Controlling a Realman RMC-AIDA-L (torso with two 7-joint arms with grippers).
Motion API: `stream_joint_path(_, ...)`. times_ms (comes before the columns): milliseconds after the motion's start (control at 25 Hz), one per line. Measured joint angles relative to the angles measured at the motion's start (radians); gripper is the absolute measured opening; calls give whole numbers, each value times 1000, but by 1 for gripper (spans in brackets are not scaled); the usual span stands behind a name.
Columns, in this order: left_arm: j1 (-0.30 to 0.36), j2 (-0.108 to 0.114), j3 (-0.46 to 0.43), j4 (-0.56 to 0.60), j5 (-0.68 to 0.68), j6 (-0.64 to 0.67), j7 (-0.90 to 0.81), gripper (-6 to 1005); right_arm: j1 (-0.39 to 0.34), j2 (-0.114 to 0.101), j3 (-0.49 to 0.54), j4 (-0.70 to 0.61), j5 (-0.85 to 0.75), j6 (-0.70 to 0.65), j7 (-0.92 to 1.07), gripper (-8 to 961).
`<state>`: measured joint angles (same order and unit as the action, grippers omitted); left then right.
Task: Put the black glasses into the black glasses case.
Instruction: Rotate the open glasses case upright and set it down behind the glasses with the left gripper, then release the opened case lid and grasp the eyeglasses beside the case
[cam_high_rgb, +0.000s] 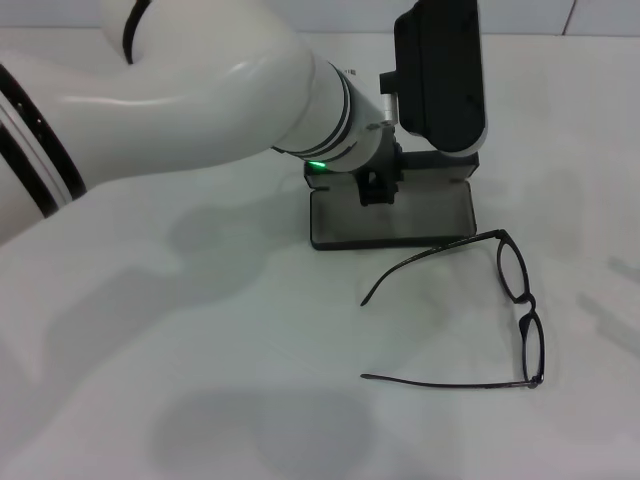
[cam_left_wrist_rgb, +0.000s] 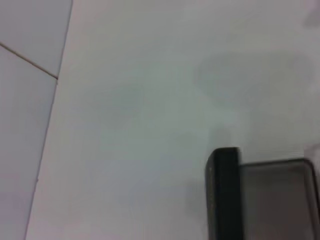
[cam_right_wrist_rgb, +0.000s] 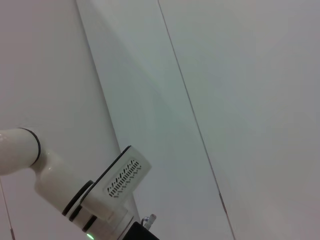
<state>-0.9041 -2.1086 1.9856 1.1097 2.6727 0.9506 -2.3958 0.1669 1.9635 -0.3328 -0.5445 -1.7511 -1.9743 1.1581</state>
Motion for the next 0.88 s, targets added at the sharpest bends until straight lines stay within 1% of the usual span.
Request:
stream_joint_path(240,-1,3,1,10,3,3,0,312,1,0,0,-2,2,7,5,678)
stream_joint_path(360,5,7,0,37,3,11,1,327,7,0,0,-11,2,27,24,678)
stream_joint_path(520,38,9,-37,158,-2,69,3,366,26,-10,-15,-69,-16,90,128,678)
stream_joint_path(560,48,9,-51,198,-9,79,2,366,33,-12,-23,-113,-37,105,188,678)
stream_joint_path(640,99,10,-92,319,-68,90,3,366,55,-11,-28,-198,-82,111,278,678)
stream_joint_path(720,169,12,-145,411,-150,88,25,366,95,4,-36,-309,-148,106,384,678)
stream_joint_path(760,215,12,-187,453,-217,85,52,365,110,10,-44,-358,-175,104,429,678)
stream_joint_path(800,255,13,-236,471,-316,80,104,365,132,18,-60,-422,-207,101,498,677)
stream_joint_path(840,288,13,-277,474,-412,77,163,365,155,22,-89,-485,-238,101,579,677)
stream_joint_path(880,323,13,-321,459,-536,77,238,365,178,21,-128,-528,-261,103,658,676)
